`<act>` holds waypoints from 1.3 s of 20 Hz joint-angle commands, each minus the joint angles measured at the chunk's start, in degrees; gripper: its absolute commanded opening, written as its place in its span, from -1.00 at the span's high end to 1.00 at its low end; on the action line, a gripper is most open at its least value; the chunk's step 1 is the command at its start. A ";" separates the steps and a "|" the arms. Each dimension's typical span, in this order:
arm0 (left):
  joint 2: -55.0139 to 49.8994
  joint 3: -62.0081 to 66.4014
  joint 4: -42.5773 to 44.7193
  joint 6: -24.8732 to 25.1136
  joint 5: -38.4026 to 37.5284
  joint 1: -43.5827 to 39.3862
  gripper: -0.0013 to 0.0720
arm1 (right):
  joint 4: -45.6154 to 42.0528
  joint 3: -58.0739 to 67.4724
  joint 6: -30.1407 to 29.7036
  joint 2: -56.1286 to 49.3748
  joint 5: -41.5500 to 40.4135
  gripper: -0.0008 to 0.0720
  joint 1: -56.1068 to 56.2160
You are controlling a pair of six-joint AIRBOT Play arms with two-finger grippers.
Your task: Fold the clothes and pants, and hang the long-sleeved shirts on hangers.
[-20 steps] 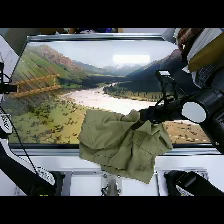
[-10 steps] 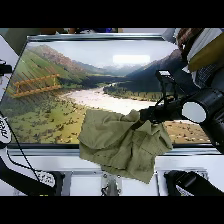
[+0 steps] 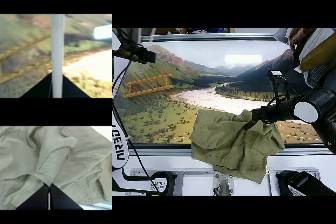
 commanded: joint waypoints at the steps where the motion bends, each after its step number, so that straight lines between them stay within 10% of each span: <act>1: 3.69 0.04 -19.28 17.66 -12.24 -2.43 0.92 | 0.00 0.00 0.02 -0.02 0.02 0.93 0.04; 4: 4.55 0.04 -22.80 20.13 -26.12 -0.79 0.92 | 0.00 0.00 0.02 -0.02 0.02 0.93 0.04; 9: 4.09 0.00 -22.69 22.88 -28.57 3.04 0.92 | 0.00 0.00 0.02 -0.04 0.02 0.93 0.04; 17: 12.07 -18.38 -41.42 50.71 -26.67 15.28 0.93 | 0.00 0.00 0.02 -0.07 0.02 0.93 0.04; 26: 16.72 -37.03 -41.29 64.85 -26.23 17.92 0.93 | 0.00 0.00 0.02 -0.09 0.00 0.93 0.04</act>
